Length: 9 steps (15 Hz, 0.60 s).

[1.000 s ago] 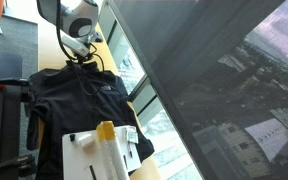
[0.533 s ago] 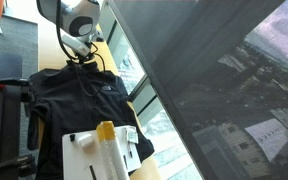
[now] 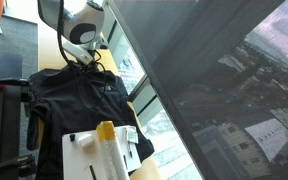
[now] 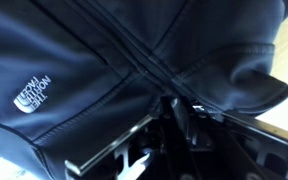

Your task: Close the zipper of the black vest

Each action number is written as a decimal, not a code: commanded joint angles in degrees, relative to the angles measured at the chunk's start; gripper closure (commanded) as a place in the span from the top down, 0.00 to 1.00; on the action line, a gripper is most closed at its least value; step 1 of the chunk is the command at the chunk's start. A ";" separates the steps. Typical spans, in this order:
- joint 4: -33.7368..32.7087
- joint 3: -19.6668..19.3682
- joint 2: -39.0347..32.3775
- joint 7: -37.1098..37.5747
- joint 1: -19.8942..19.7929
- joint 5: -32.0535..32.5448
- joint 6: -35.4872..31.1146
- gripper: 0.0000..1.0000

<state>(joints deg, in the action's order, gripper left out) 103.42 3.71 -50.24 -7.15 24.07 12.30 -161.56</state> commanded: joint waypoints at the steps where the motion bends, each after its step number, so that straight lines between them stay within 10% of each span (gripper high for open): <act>1: 6.17 -0.39 3.98 -0.01 -1.36 2.33 -1.12 0.47; 9: 21.70 -0.18 15.15 -3.82 -8.49 2.93 -1.40 1.00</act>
<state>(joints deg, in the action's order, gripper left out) 116.93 3.44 -41.79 -9.65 18.60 13.26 -162.00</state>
